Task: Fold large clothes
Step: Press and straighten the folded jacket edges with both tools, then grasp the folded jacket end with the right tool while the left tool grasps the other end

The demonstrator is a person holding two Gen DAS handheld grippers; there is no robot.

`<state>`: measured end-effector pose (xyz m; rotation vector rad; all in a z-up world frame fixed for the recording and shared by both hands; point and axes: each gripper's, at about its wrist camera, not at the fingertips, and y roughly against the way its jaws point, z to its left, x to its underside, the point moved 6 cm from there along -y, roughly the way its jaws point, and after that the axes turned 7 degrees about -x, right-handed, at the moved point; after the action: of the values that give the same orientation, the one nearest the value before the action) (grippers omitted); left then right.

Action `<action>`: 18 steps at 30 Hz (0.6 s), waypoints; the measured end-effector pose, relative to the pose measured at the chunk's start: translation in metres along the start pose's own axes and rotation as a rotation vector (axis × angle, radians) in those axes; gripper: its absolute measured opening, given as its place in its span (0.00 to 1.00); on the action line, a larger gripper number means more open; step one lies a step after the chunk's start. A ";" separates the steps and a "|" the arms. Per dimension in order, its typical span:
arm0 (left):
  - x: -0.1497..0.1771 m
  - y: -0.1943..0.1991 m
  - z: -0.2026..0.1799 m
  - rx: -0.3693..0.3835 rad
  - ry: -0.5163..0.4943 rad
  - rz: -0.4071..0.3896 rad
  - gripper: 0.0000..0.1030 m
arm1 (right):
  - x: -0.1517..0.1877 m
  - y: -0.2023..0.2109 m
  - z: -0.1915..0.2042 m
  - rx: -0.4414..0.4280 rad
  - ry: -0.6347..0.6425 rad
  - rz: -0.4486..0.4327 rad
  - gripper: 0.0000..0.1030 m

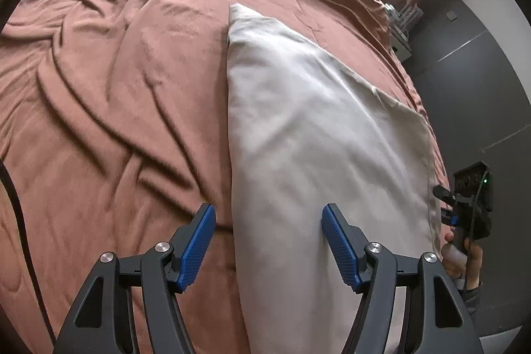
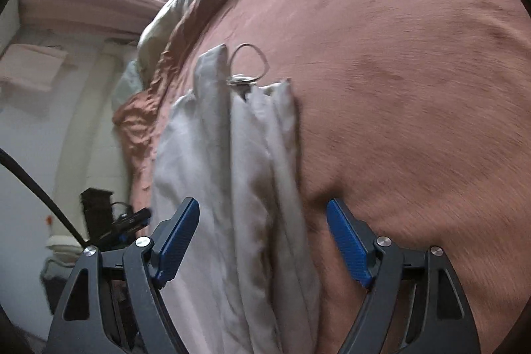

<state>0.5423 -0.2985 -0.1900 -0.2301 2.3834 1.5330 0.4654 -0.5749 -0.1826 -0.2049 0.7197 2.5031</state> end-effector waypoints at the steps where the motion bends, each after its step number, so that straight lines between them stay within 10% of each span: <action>1: -0.004 -0.002 0.000 -0.004 -0.003 -0.004 0.66 | -0.004 -0.005 -0.001 -0.033 -0.004 0.022 0.76; 9: -0.026 -0.015 -0.004 -0.016 0.005 -0.025 0.60 | -0.041 -0.031 -0.026 -0.081 -0.015 0.088 0.69; 18: -0.039 -0.025 -0.005 -0.043 0.060 -0.014 0.37 | -0.046 -0.030 -0.021 0.036 0.045 0.097 0.19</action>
<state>0.5859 -0.3148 -0.1968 -0.3059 2.3905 1.5943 0.5201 -0.5843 -0.2012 -0.2188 0.8105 2.5817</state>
